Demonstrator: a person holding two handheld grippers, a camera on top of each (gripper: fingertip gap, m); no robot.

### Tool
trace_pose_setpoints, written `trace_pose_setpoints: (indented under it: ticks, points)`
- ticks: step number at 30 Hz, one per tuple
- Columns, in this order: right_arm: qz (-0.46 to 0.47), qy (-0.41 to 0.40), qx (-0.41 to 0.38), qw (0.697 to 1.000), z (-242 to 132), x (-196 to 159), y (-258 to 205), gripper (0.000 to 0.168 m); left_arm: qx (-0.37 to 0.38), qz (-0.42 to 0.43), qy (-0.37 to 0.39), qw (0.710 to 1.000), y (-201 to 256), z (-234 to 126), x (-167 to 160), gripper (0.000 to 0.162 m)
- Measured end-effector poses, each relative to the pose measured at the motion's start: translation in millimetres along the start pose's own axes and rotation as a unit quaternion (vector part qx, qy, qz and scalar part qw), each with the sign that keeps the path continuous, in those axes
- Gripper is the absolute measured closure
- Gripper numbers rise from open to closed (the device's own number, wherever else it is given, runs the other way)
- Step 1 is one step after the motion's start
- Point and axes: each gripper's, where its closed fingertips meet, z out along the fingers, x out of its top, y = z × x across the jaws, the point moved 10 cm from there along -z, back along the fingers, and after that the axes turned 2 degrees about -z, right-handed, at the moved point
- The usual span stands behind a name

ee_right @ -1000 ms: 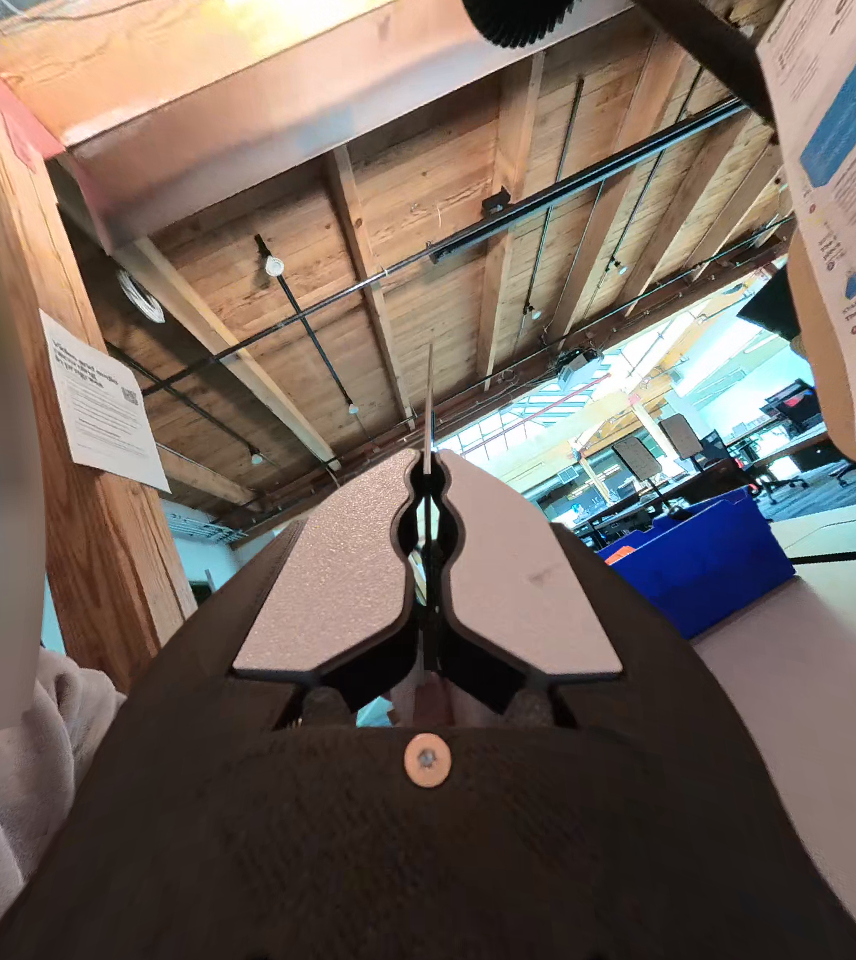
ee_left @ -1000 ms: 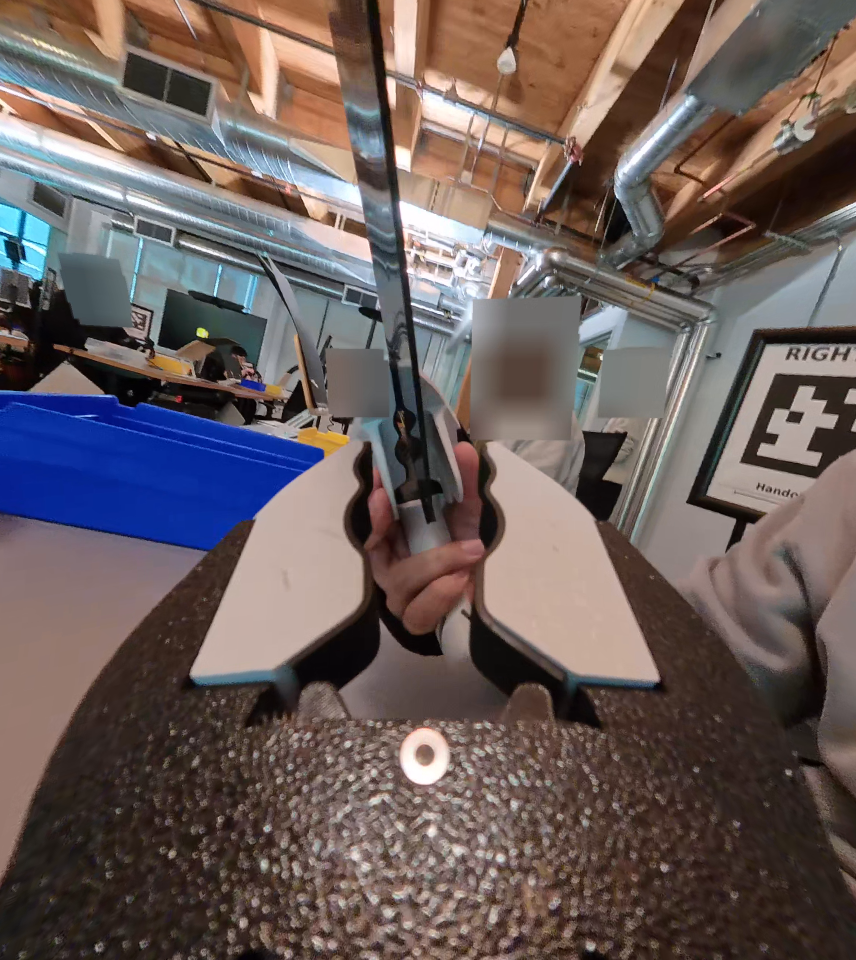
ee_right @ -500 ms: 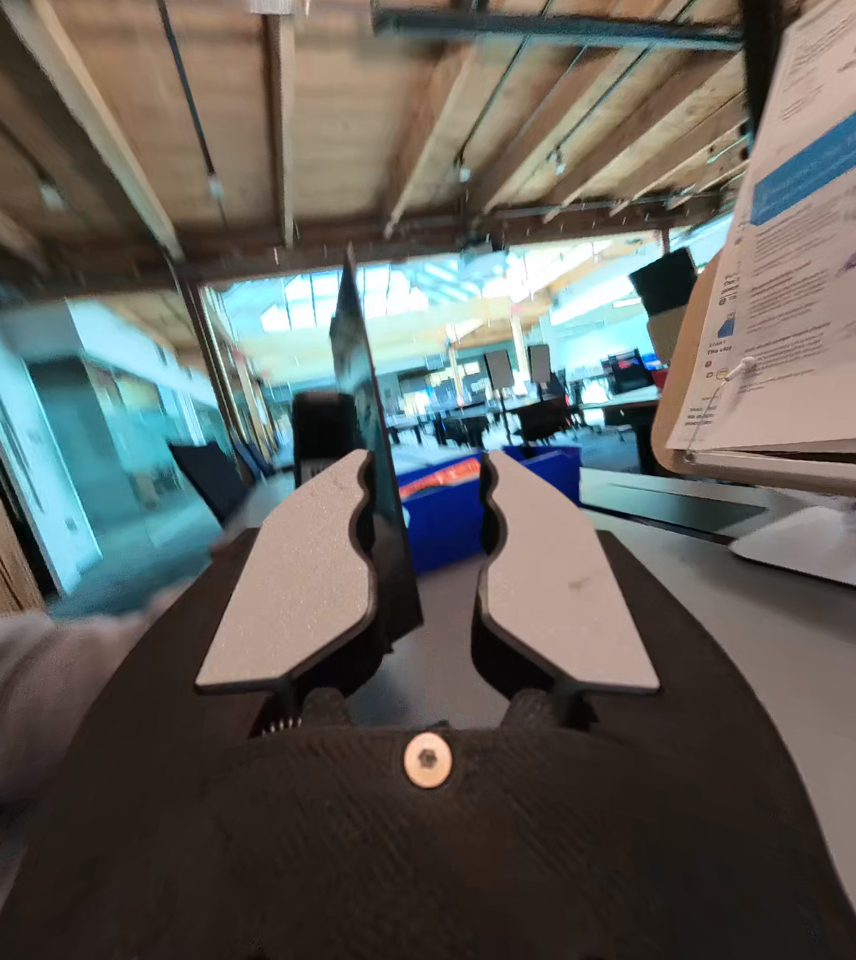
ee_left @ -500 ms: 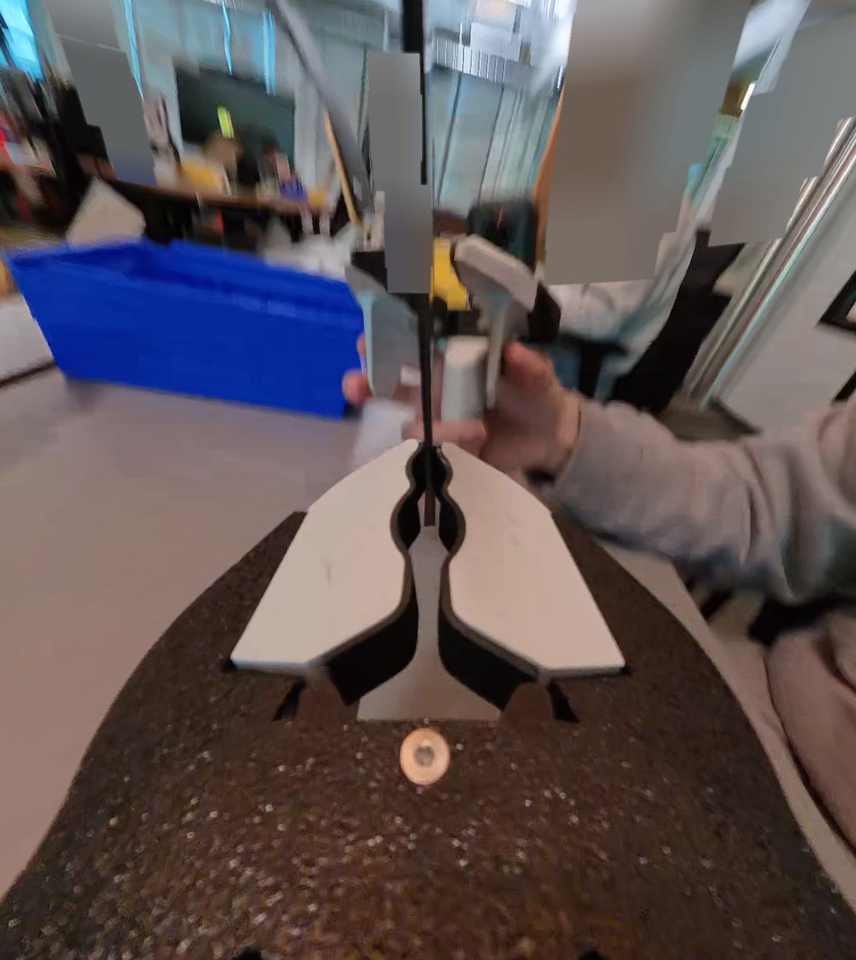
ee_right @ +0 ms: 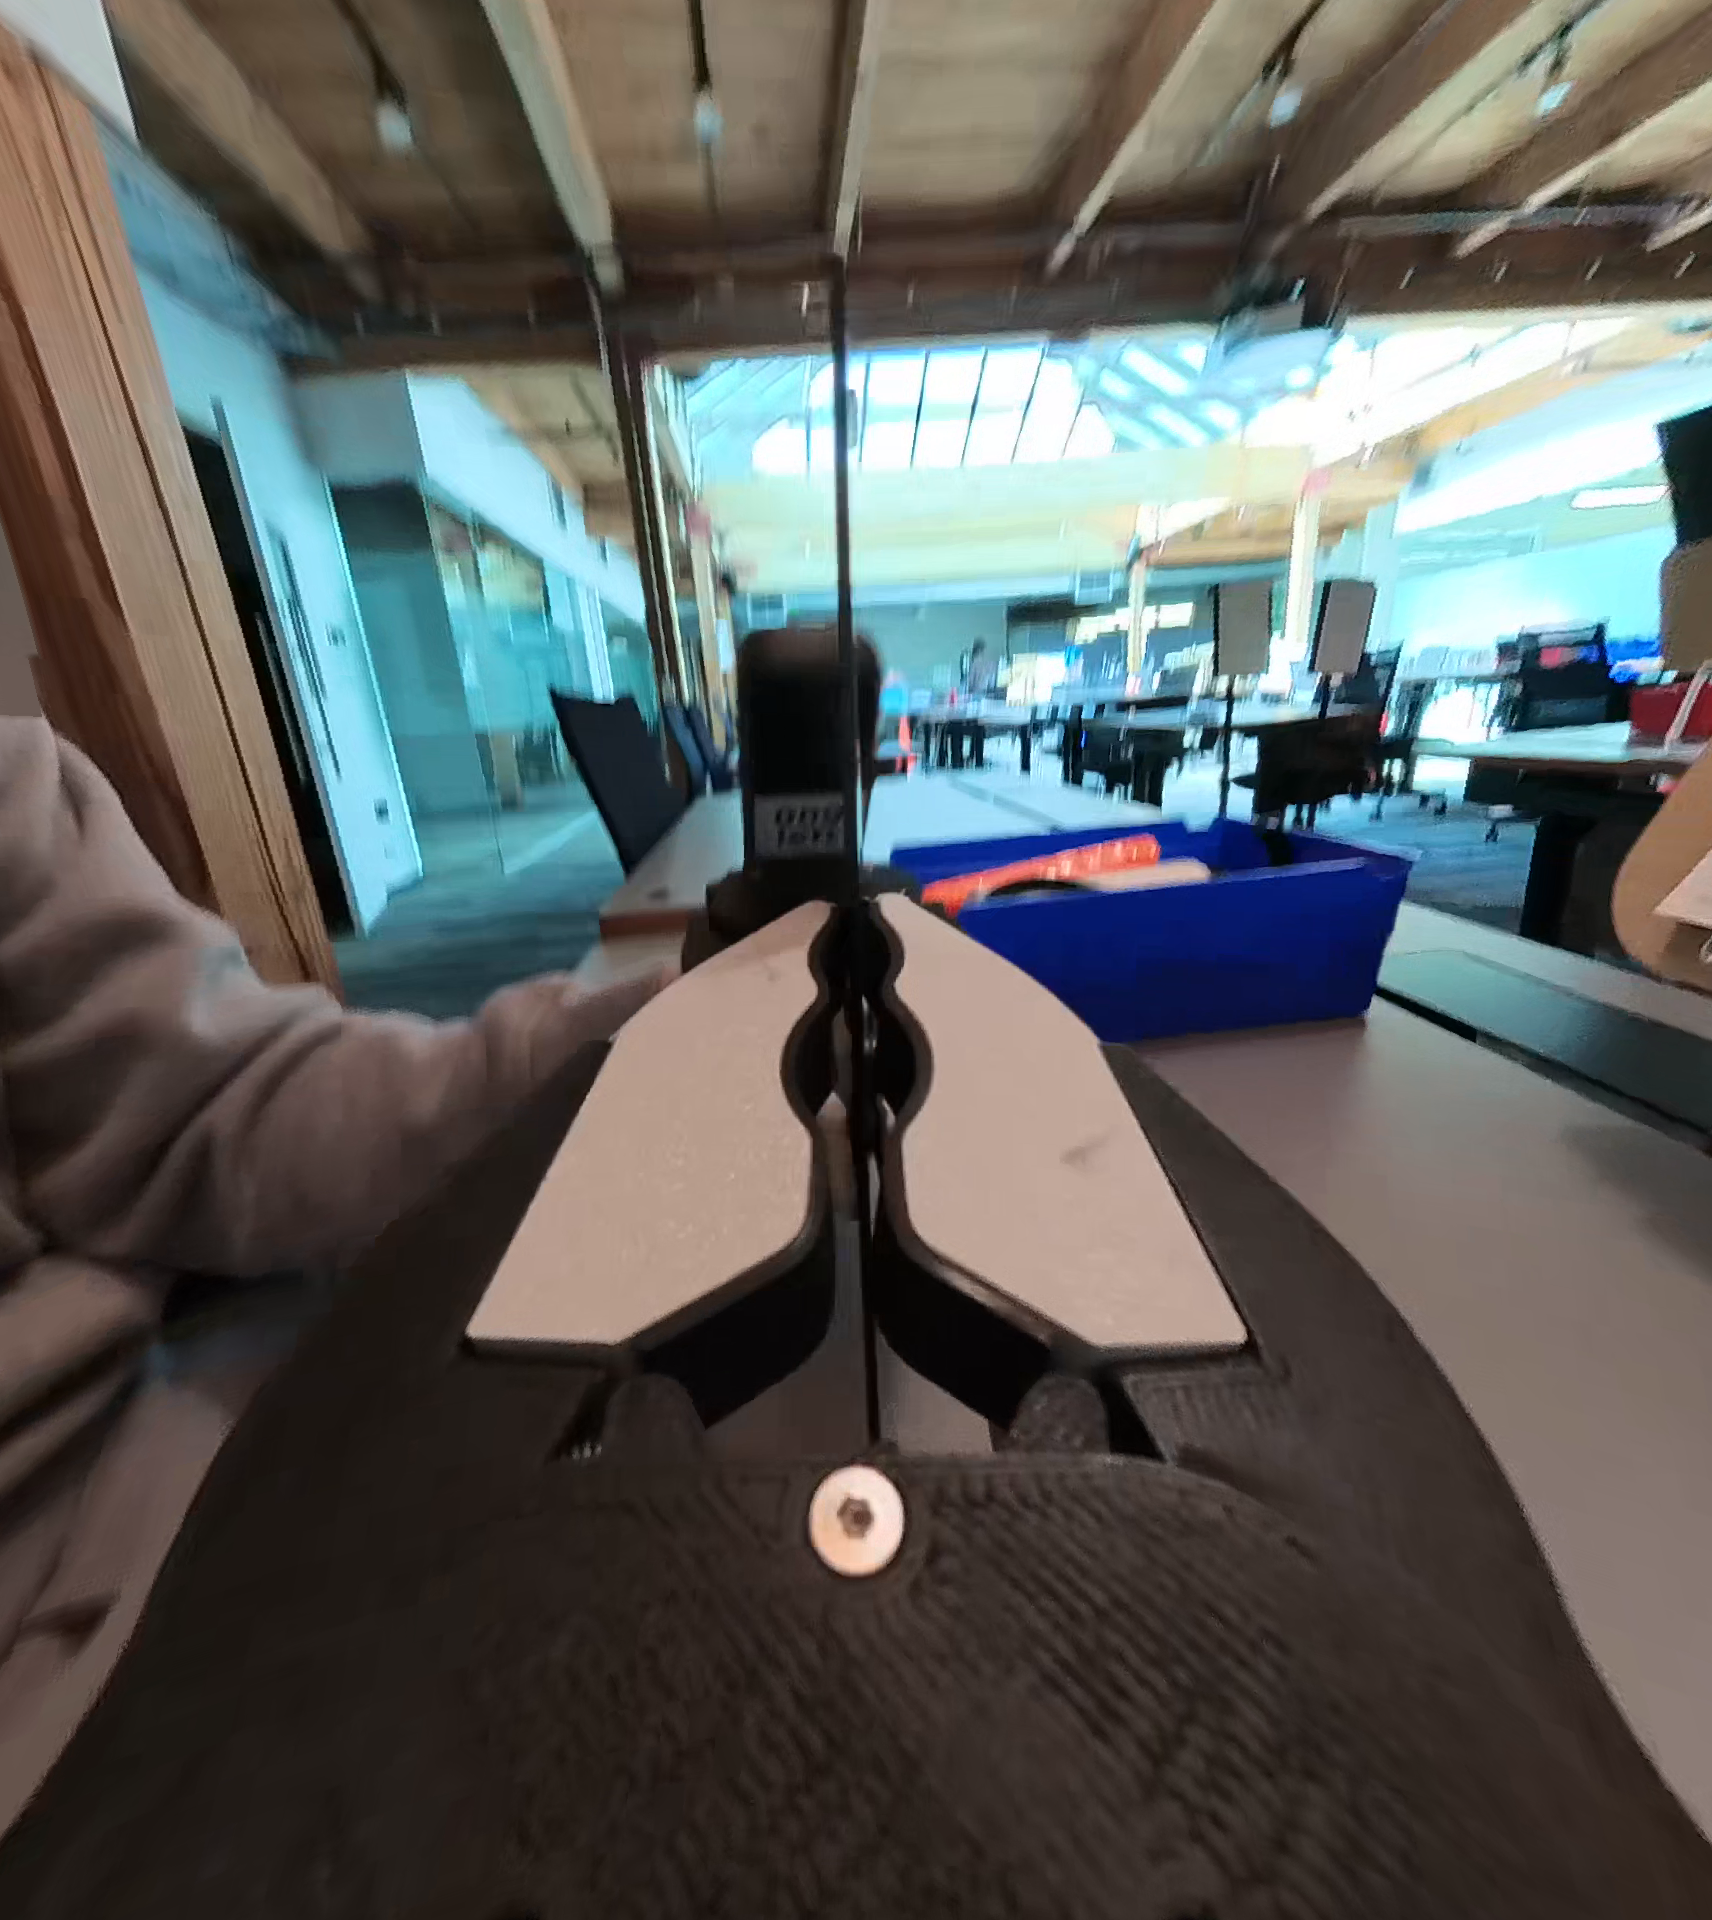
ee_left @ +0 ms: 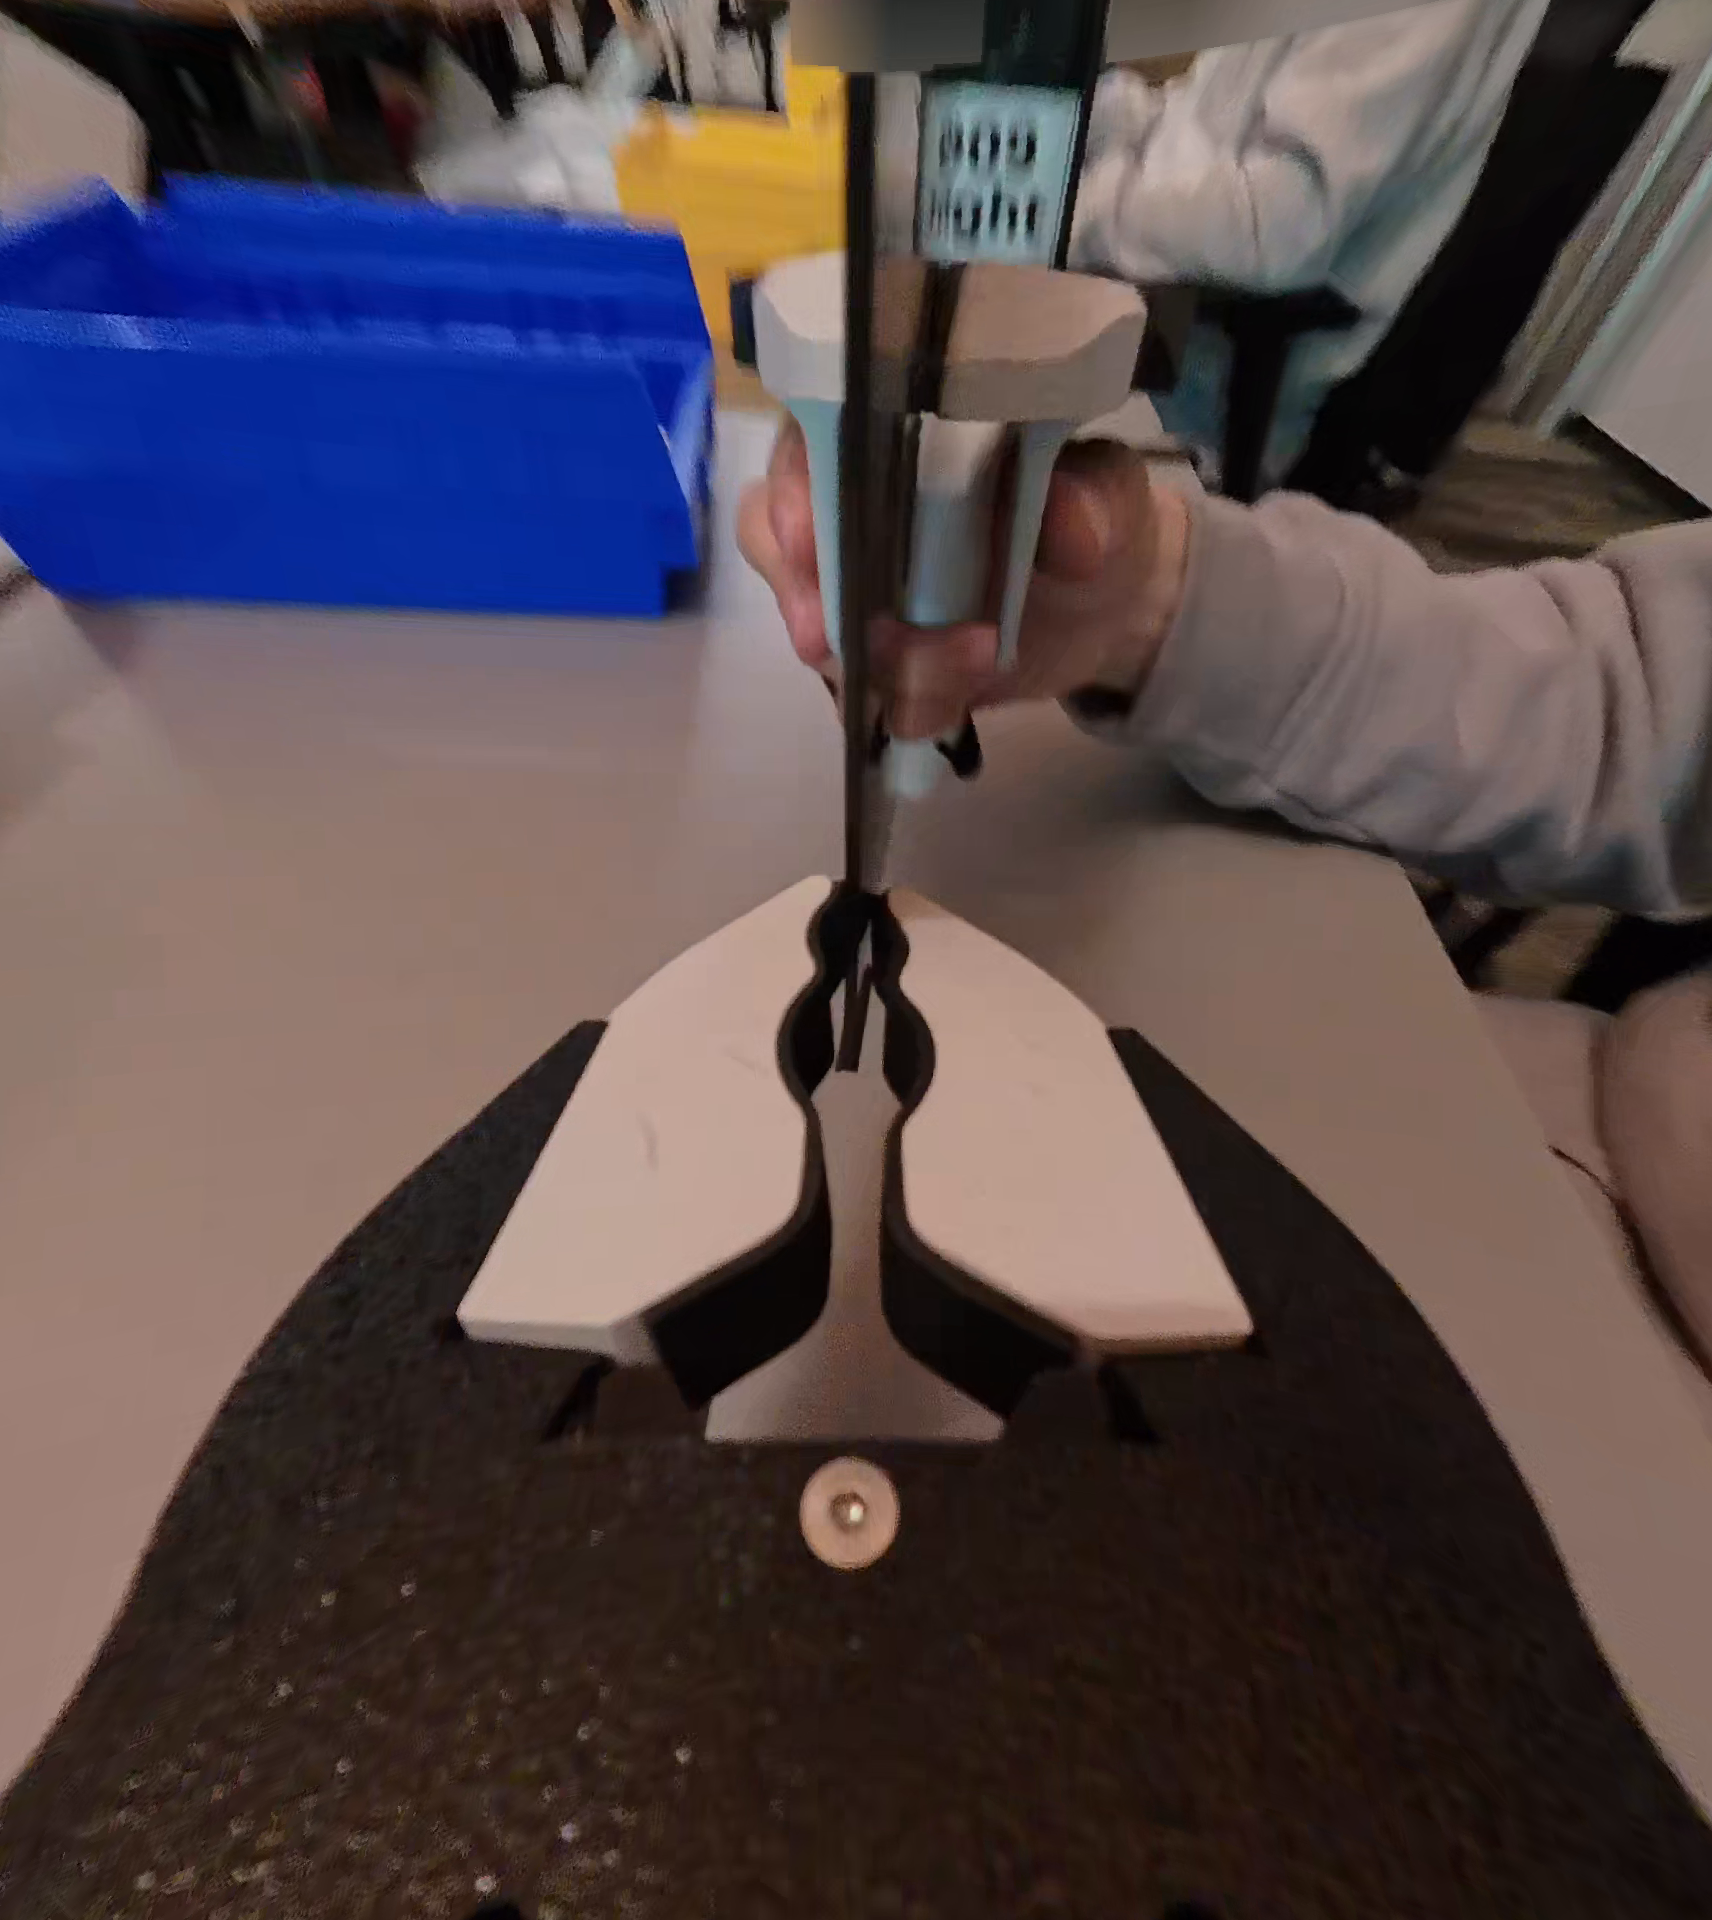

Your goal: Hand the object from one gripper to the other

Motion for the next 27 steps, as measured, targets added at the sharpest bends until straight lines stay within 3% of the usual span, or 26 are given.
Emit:
trace_pose_setpoints:
  ticks: [1,3,5,7,10,13,17,20,22,25,27]
  points:
    - [0.01,0.038,-0.011,0.999,-3.2,3.3,1.5,0.166,0.016,0.013,0.04,0.999,0.1,-2.2,2.2,0.157]
    - [0.048,0.139,-0.031,0.989,-12.4,8.1,6.1,0.166,0.041,0.004,0.143,0.989,-0.7,-8.0,7.3,0.149]
    - [0.096,0.243,-0.055,0.964,-20.9,6.7,10.9,0.166,0.013,-0.045,0.219,0.975,-3.1,-10.6,9.5,0.146]
    - [0.143,0.311,-0.066,0.937,-23.7,0.8,14.1,0.166,-0.014,-0.085,0.257,0.963,-5.7,-6.4,7.9,0.14]
    - [0.18,0.35,-0.071,0.916,-18.4,-6.7,13.9,0.166,-0.022,-0.097,0.263,0.96,-2.1,10.7,5.1,0.131]
    - [0.164,0.347,-0.066,0.921,-15.3,-4.9,10.9,0.166,-0.032,-0.097,0.291,0.951,6.5,27.7,5.6,0.135]
    - [0.142,0.324,-0.071,0.933,-14.9,-3.8,10.3,0.166,-0.022,-0.108,0.343,0.933,11.4,37.6,5.7,0.159]
    - [0.133,0.306,-0.058,0.941,-14.2,-1.9,9.9,0.167,-0.022,-0.116,0.341,0.933,7.4,34.8,4.1,0.161]
    - [0.111,0.266,-0.06,0.956,-17.2,3.8,11.1,0.163,-0.03,-0.113,0.317,0.941,2.9,27.0,5.1,0.16]
    - [0.055,0.191,-0.124,0.972,-32.0,16.2,17.0,0.127,-0.057,-0.11,0.227,0.966,-6.7,7.7,5.2,0.16]
    - [0.027,0.131,-0.114,0.984,-43.1,20.4,19.0,0.13,-0.066,-0.105,0.152,0.981,-13.1,-7.4,0.1,0.16]
